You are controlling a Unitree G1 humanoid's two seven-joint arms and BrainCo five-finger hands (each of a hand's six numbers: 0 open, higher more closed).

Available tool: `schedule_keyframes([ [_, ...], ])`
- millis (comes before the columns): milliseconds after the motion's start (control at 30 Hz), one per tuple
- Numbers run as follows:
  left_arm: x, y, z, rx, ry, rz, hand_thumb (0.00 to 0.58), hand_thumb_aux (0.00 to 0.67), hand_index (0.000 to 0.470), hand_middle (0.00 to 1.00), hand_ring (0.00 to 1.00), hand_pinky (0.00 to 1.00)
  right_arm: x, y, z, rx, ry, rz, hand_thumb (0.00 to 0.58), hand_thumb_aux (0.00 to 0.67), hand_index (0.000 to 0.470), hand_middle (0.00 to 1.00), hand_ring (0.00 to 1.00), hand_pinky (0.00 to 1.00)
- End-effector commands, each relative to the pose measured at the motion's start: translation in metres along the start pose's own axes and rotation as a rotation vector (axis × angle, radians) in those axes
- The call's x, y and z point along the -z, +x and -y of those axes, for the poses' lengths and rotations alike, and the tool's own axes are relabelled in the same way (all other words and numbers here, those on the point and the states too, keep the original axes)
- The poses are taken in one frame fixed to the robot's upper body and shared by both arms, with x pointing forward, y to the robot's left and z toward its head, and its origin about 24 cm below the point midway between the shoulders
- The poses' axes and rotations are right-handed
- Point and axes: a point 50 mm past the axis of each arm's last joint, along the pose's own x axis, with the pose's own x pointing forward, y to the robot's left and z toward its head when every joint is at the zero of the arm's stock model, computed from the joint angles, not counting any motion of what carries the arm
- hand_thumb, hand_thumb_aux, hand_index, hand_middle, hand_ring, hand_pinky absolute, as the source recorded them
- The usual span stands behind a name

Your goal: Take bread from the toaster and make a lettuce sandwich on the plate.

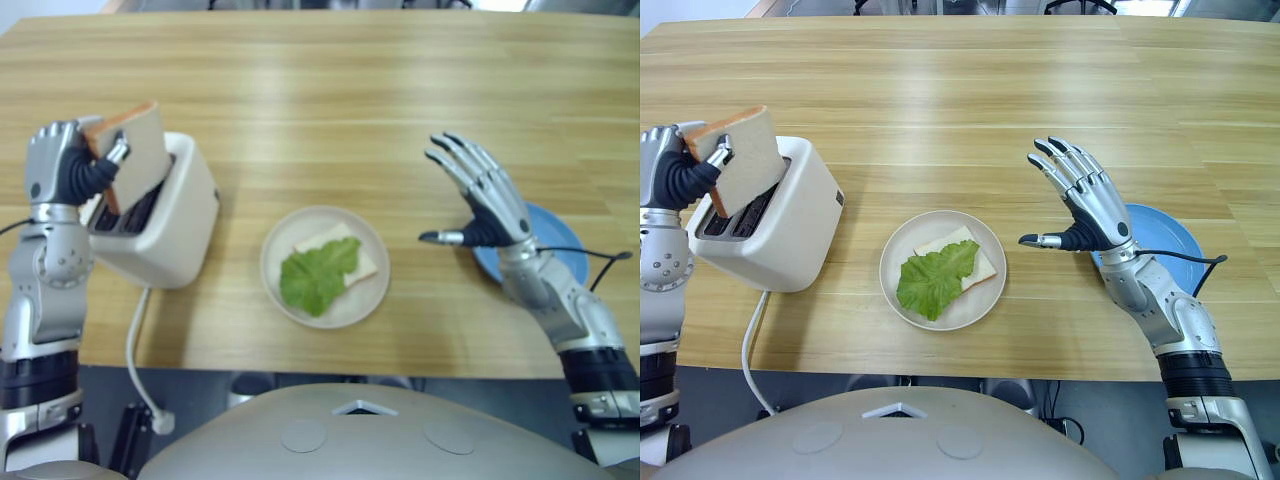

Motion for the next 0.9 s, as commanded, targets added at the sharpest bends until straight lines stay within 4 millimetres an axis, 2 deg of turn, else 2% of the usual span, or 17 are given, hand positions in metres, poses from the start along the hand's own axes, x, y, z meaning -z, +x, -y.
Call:
schedule_keyframes([
  [33, -0.016, 0.01, -0.011, -0.076, 0.06, 0.108, 0.58, 0.67, 0.46, 1.0, 1.0, 1.0, 0.0, 0.001, -0.004, -0.021, 0.0, 0.009, 0.0, 0.0, 0.0, 0.0, 0.0, 0.0],
  [167, -0.044, 0.023, -0.02, -0.129, 0.085, 0.255, 0.58, 0.67, 0.46, 1.0, 1.0, 1.0, -0.001, 0.004, -0.004, -0.005, 0.005, 0.009, 0.0, 0.0, 0.0, 0.0, 0.0, 0.0],
  [233, -0.065, 0.026, -0.016, -0.131, 0.093, 0.362, 0.58, 0.67, 0.46, 1.0, 1.0, 1.0, -0.001, 0.006, -0.005, 0.002, 0.006, 0.013, 0.0, 0.0, 0.0, 0.0, 0.0, 0.0],
  [333, -0.093, 0.023, 0.004, -0.106, 0.072, 0.49, 0.58, 0.67, 0.46, 1.0, 1.0, 1.0, -0.002, 0.011, -0.005, 0.015, 0.012, 0.025, 0.0, 0.0, 0.0, 0.0, 0.0, 0.0],
  [433, -0.118, 0.012, 0.033, -0.054, 0.053, 0.622, 0.58, 0.67, 0.46, 1.0, 1.0, 1.0, -0.007, 0.016, -0.005, 0.003, 0.026, 0.065, 0.0, 0.0, 0.0, 0.0, 0.0, 0.0],
  [733, -0.155, -0.028, 0.095, -0.016, 0.088, 0.898, 0.58, 0.67, 0.46, 1.0, 1.0, 1.0, -0.014, 0.034, 0.0, -0.043, 0.033, 0.163, 0.0, 0.0, 0.0, 0.0, 0.0, 0.0],
  [900, -0.16, -0.045, 0.121, -0.019, 0.161, 1.005, 0.58, 0.67, 0.46, 1.0, 1.0, 1.0, -0.016, 0.033, -0.004, -0.095, 0.045, 0.184, 0.0, 0.0, 0.0, 0.0, 0.0, 0.0],
])
